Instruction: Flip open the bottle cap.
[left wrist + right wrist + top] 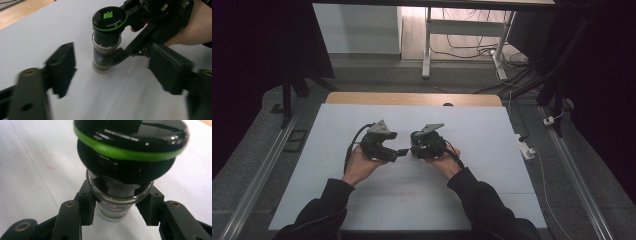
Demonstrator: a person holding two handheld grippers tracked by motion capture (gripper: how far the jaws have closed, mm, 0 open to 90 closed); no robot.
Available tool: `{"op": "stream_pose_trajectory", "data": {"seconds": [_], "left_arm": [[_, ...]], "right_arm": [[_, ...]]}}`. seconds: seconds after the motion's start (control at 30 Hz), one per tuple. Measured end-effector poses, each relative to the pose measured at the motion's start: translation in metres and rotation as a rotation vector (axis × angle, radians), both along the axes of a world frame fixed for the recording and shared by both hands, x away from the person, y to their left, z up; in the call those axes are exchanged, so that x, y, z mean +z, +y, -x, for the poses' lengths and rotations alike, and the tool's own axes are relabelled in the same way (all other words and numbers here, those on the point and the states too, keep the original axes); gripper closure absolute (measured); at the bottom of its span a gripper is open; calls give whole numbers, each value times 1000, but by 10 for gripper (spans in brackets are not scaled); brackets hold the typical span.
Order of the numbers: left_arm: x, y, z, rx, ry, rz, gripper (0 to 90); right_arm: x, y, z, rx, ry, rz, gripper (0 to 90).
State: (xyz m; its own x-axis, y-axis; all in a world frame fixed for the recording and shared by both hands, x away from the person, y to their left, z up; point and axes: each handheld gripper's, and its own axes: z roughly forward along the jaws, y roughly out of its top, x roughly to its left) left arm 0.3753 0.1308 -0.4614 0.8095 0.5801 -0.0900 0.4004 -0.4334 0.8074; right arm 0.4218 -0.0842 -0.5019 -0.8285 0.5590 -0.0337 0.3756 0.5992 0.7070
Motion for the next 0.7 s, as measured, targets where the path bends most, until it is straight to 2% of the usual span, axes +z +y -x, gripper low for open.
{"op": "stream_pose_trajectory", "data": {"seconds": [0.1, 0.2, 0.27, 0.37, 0.47, 0.63, 0.7], "left_arm": [[1, -4, -3, -17, -1, -8, 461], [2, -10, -4, -39, -1, -38, 651], [1, -15, -4, -53, 0, -44, 754], [1, -21, -3, -49, -10, -60, 882], [0, -25, -6, -46, 4, -55, 889], [-2, -29, -7, -36, 5, -68, 890], [-2, -30, -7, -34, 5, -61, 891]], "right_arm": [[0, 0, 0, 1, -1, 1, 526], [0, 0, 0, -1, 1, 1, 527], [0, 0, 0, 0, 1, 2, 527], [0, 0, 0, -1, 2, 2, 527], [0, 0, 0, -2, 2, 2, 527], [0, 0, 0, -2, 2, 4, 527], [0, 0, 0, -3, 3, 3, 527]]}}
